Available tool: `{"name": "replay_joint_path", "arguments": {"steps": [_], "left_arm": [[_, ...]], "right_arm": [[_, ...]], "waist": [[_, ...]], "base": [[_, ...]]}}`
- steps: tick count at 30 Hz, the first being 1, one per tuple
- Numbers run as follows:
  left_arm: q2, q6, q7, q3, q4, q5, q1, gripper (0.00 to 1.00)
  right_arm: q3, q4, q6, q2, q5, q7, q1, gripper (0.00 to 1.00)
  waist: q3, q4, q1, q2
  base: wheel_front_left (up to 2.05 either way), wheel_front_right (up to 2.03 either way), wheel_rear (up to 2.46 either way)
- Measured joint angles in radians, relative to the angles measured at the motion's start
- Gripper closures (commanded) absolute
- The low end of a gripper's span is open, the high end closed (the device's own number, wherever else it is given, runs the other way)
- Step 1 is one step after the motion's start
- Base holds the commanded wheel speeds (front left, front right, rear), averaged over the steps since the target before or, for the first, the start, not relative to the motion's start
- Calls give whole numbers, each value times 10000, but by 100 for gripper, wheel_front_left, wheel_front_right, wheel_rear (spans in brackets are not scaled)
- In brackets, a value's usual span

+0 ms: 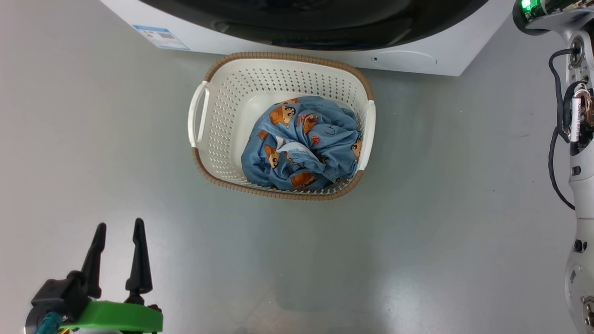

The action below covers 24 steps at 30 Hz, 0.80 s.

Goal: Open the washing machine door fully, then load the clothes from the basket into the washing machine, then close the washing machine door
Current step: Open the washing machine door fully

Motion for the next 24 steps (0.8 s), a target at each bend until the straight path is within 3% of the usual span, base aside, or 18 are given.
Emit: {"name": "replay_joint_path", "arguments": {"steps": [24], "left_arm": [[-2, 0, 0, 125, 8, -6, 13, 0]], "right_arm": [[102, 226, 2, 301, 132, 581, -116, 100]], "waist": [[2, -321, 0, 0]], "base": [[0, 0, 0]]}}
